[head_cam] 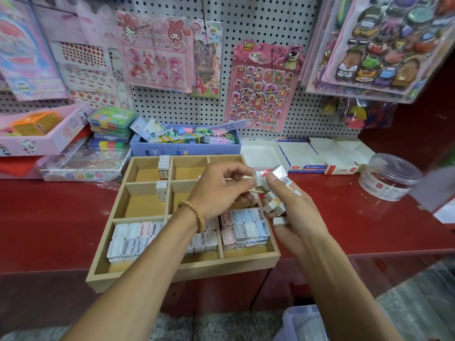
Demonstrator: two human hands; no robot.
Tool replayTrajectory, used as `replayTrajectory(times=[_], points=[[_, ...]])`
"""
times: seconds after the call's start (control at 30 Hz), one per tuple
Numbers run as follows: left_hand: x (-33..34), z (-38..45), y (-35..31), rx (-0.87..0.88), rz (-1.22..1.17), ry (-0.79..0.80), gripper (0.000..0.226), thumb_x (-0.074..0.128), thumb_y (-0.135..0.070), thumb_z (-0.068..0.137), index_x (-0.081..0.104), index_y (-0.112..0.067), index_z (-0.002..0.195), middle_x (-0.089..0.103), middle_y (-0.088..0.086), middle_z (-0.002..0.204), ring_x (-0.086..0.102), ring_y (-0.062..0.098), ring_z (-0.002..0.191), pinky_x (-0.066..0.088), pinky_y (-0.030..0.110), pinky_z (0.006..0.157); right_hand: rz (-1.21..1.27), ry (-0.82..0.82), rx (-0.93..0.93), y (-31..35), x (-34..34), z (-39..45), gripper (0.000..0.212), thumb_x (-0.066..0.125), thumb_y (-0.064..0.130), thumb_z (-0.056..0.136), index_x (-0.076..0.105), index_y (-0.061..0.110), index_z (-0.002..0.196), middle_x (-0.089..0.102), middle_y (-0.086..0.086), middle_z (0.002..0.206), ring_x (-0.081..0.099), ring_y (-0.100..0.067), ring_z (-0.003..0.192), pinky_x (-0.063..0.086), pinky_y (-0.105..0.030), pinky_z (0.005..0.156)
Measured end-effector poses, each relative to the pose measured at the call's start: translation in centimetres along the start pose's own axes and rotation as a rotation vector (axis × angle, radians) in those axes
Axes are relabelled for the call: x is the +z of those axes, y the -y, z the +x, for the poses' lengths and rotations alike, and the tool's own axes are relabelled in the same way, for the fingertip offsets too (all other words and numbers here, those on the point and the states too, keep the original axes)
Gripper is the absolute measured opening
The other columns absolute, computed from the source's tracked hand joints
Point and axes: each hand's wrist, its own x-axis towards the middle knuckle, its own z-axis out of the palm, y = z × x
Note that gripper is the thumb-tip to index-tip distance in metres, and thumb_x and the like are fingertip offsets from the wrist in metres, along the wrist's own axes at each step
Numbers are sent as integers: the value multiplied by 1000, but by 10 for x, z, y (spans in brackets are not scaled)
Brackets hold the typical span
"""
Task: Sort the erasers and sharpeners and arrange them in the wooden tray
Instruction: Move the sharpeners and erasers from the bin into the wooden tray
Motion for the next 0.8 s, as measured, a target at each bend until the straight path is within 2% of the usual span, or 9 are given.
replayTrajectory(times=[0.07,0.17,0.23,0.33,0.4,0.5,0.63,0.8], points=[[1,3,0,-20,-2,30,12,65,-1,89,70,-11,93,61,12,82,70,17,62,57,23,59,-23,12,-1,5,-2,0,39,80,17,77,70,0,111,68,-23,102,64,-31,80,39,-45,81],[3,8,0,-15,58,38,14,66,-1,88,69,-9,99,65,15,90,72,22,67,58,25,59,-29,-8,-1,12,-3,-2,13,69,10,85,70,4,95,70,-12,79,60,-16,58,44,-22,52],[1,11,-1,-2,137,-2,18,71,-2,84,68,-12,98,67,8,93,72,20,68,59,26,60,0,-68,-9,14,-6,-1,1,67,7,89,67,7,89,68,-4,67,55,-9,46,39,-18,41],[-5,17,1,18,282,-52,21,78,-7,79,66,-20,90,68,-4,86,69,12,67,58,25,63,-20,-154,-8,15,-17,1,5,71,11,87,67,9,86,64,-1,69,46,-8,51,33,-18,45],[-7,21,5,71,476,-51,21,80,-12,77,66,-25,85,67,-9,84,63,7,69,53,19,64,-25,-186,-7,16,-25,2,8,72,12,87,66,8,89,63,-3,71,42,-9,53,33,-18,45],[-1,22,11,130,696,-11,15,79,-15,78,70,-21,88,61,-16,80,53,-2,67,42,8,62,-16,-202,-13,17,-34,1,11,72,12,86,66,5,91,63,-4,72,41,-10,53,36,-18,43],[6,26,13,181,765,8,13,76,-17,81,71,-23,91,62,-14,84,50,-5,65,42,9,63,-40,-211,-10,19,-40,-2,14,73,13,87,66,3,94,61,-4,71,43,-9,52,40,-18,44],[5,33,14,163,775,60,14,76,-20,82,71,-25,95,58,-21,86,50,-7,67,37,6,61,-33,-215,-19,24,-47,-2,17,73,12,86,66,3,98,63,-3,74,45,-8,53,37,-18,47]])
